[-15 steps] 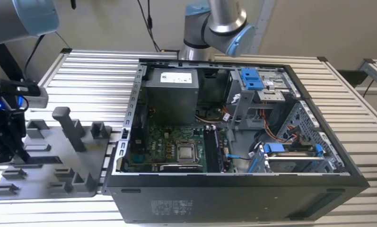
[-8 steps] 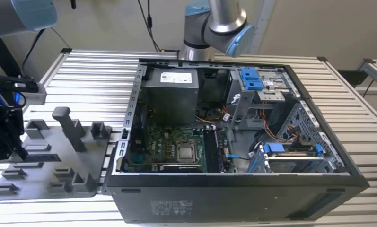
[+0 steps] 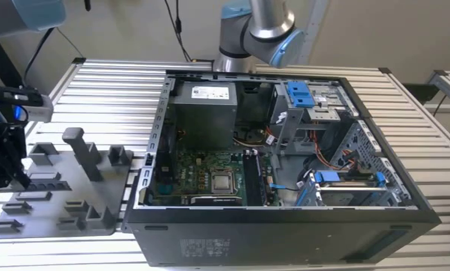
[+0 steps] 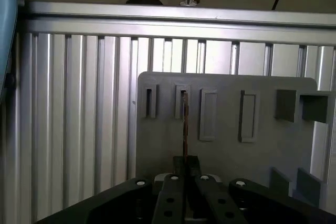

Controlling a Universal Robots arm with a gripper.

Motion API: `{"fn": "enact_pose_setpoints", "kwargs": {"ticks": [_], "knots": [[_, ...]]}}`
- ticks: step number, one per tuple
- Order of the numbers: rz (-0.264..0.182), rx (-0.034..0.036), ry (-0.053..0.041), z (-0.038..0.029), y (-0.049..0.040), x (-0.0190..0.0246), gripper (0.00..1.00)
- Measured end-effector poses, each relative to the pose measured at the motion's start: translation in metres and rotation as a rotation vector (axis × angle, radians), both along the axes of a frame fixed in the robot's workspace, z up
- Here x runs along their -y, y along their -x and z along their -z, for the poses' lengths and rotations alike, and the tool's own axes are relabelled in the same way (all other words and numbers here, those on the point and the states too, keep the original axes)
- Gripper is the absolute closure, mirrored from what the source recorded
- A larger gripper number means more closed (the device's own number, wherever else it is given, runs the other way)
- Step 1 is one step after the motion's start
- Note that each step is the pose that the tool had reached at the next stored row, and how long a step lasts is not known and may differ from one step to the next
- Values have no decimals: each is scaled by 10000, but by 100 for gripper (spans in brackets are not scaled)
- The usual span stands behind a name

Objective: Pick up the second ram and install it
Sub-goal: 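Pick up the second ram and move it above second insertion slot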

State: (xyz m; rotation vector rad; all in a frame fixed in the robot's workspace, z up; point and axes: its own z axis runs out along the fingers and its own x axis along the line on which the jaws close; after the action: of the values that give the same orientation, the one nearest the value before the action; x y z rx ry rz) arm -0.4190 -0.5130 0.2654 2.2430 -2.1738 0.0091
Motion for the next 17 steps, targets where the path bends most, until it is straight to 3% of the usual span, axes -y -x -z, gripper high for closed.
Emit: {"fn": "enact_pose_setpoints", "kwargs": {"ticks": [17], "knots": [[4, 1, -2, -147, 0, 0, 86]]}}
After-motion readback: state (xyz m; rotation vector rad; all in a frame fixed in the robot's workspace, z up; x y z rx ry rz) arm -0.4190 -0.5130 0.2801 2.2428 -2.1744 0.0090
